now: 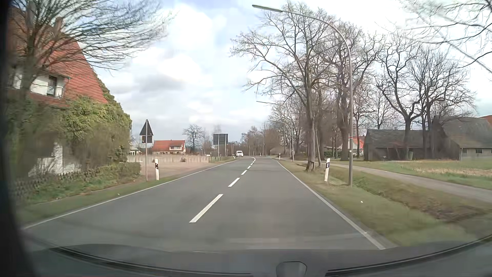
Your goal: Follow the waypoints while adhering to traffic rules and regulations
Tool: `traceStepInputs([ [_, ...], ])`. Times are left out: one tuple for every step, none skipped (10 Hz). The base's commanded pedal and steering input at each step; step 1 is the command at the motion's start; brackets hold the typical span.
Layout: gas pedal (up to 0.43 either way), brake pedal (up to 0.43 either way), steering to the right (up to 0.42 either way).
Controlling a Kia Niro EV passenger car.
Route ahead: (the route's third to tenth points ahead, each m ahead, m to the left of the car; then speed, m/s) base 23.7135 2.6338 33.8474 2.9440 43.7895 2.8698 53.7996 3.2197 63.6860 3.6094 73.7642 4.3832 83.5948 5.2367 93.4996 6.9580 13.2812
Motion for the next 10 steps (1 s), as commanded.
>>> traceStepInputs([
  [0.157, 0.000, 0.005],
  [0.157, 0.000, 0.005],
  [0.157, 0.000, 0.005],
  [0.157, 0.000, 0.005],
  [0.157, 0.000, 0.004],
  [0.157, 0.000, 0.004],
  [0.157, 0.000, 0.004],
  [0.150, 0.000, 0.004],
  [0.150, 0.000, 0.003],
  [0.150, 0.000, 0.003],
])
